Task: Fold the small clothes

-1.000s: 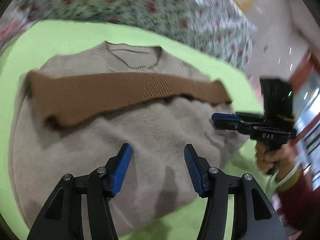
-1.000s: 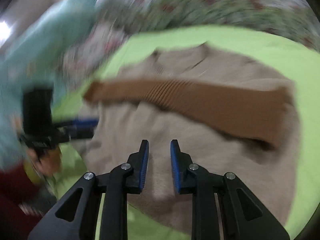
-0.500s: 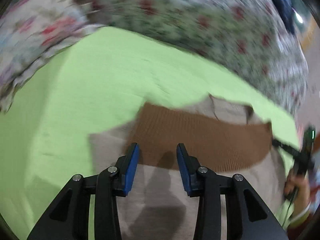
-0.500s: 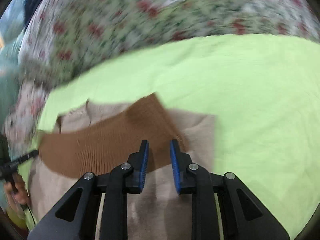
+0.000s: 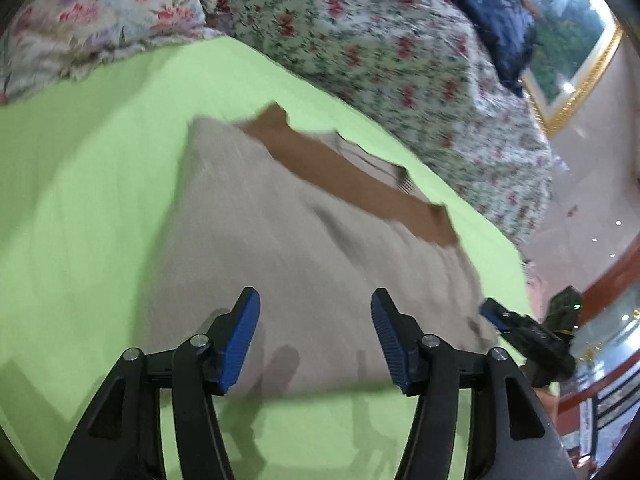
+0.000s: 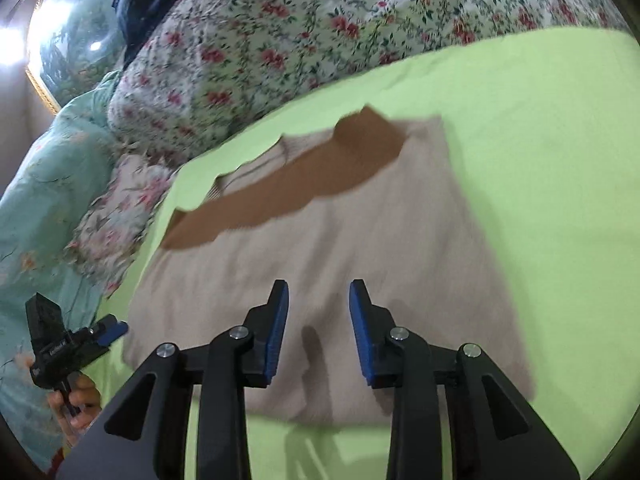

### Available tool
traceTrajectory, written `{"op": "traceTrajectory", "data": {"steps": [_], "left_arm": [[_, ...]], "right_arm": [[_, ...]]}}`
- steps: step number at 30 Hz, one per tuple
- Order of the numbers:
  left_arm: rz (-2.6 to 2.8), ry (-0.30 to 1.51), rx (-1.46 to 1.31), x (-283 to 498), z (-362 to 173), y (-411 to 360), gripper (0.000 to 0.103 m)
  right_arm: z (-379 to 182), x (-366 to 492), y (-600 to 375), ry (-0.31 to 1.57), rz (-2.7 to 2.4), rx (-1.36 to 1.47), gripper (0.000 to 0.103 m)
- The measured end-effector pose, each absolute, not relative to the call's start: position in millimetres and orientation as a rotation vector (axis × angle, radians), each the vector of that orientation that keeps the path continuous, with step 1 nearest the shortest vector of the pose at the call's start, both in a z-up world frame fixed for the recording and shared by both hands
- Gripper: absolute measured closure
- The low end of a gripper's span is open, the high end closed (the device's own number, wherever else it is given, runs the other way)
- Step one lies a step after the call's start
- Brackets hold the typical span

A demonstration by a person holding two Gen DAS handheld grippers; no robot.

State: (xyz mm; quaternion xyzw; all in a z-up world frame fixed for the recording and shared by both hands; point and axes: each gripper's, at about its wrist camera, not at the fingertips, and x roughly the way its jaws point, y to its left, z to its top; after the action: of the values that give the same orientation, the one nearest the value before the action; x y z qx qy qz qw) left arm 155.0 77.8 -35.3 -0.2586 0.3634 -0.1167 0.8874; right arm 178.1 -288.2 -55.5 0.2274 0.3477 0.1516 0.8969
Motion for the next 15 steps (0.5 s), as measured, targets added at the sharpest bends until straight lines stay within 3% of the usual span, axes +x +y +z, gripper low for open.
{"op": "traceTrajectory", "data": {"steps": [15], "left_arm": [[-0.264, 0.814, -0.759, 123, -90, 55, 0.026]], "right_arm": [[-72, 116, -245, 0.745, 0.387, 0.509, 0.065]]}}
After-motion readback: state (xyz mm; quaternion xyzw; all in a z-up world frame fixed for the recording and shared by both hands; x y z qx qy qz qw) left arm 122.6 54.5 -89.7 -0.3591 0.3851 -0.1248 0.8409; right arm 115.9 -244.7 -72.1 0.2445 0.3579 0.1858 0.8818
